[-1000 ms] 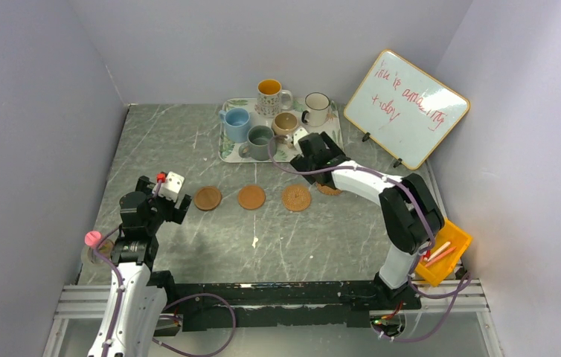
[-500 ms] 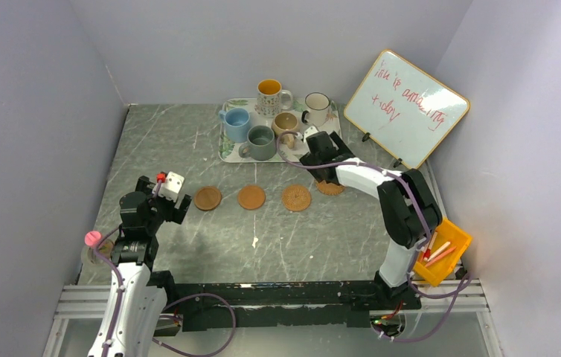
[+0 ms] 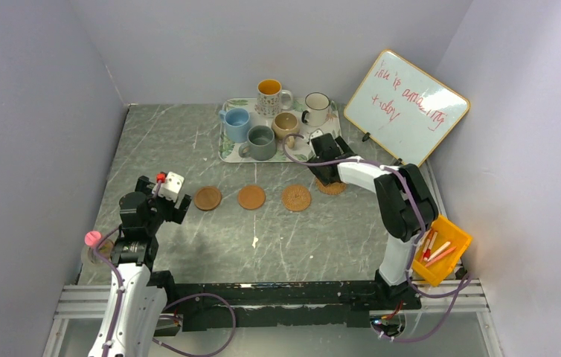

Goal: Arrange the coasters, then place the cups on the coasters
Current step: Move the coaster to the center of the board.

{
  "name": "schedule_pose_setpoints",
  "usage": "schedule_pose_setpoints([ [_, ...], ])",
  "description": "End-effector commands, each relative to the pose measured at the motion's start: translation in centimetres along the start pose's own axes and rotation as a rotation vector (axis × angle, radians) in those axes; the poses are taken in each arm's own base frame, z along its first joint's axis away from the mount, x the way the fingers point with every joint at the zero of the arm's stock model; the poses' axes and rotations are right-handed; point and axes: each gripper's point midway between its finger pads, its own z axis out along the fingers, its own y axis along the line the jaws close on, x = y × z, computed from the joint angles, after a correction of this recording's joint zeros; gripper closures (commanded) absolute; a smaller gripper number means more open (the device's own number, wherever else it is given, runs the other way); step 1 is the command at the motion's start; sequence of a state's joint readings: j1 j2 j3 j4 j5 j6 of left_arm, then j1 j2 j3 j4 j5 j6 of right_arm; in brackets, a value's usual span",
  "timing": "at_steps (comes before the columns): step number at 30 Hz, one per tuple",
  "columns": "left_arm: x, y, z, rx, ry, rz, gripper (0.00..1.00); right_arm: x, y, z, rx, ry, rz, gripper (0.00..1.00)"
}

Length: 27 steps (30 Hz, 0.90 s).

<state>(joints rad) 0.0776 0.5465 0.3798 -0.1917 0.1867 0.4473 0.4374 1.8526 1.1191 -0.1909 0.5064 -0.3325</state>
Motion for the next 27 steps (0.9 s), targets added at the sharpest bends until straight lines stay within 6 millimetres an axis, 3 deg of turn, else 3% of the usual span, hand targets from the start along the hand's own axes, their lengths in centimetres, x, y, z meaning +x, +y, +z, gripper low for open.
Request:
schedule_pose_setpoints([
  [1, -0.6, 0.2, 0.1, -0.01, -0.032, -0.002, 0.0, 1.6, -0.4, 0.2, -0.01, 0.04, 0.008, 0.0],
  [12, -0.5, 0.3, 0.1, -0.011, -0.028, -0.004, 0.0, 5.1, 0.3, -1.1, -0.074, 0.073, -0.027, 0.0],
  [27, -0.5, 0.3, 0.2, -0.011, -0.027, -0.005, 0.0, 6.0, 0.1, -2.6, -0.089, 0.064, -0.019, 0.0],
])
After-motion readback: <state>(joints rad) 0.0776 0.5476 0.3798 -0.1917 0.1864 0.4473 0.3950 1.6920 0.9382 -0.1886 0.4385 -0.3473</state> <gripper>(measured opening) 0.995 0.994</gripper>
